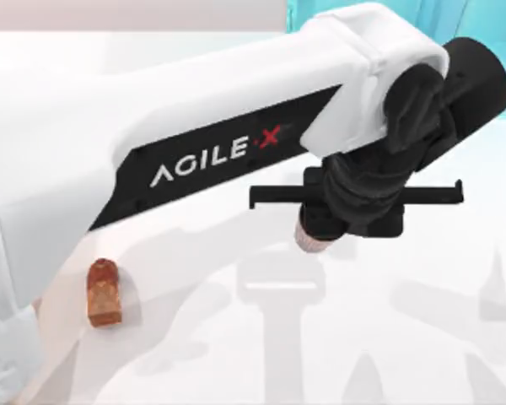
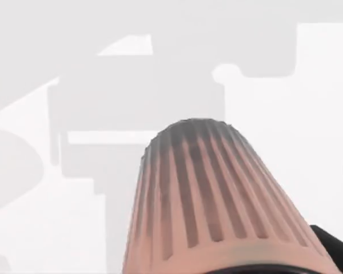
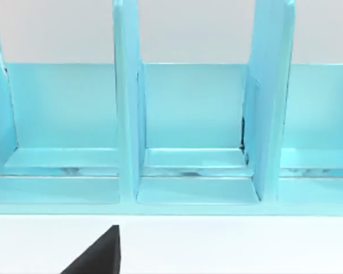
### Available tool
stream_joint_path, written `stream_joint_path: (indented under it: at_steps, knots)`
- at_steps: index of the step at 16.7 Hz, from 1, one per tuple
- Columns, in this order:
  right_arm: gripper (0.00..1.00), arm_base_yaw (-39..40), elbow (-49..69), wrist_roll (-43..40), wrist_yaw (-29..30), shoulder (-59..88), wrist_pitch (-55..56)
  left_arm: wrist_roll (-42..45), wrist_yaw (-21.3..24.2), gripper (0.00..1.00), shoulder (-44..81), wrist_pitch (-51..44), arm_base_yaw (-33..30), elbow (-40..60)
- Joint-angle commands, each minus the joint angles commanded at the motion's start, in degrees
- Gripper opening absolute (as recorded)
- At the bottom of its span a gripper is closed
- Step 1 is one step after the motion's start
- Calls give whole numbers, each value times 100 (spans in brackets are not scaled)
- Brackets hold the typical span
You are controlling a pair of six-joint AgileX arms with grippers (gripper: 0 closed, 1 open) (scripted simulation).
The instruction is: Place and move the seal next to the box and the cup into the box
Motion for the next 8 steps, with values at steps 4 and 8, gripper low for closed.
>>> stream_joint_path:
  at_steps: [4,8]
  knots:
    - [100,0,0,0,0,0,0,528,107,0,-221,-64,551,-285]
    - [100,0,0,0,0,0,0,1712,351,0,-743,-190,1772,-945]
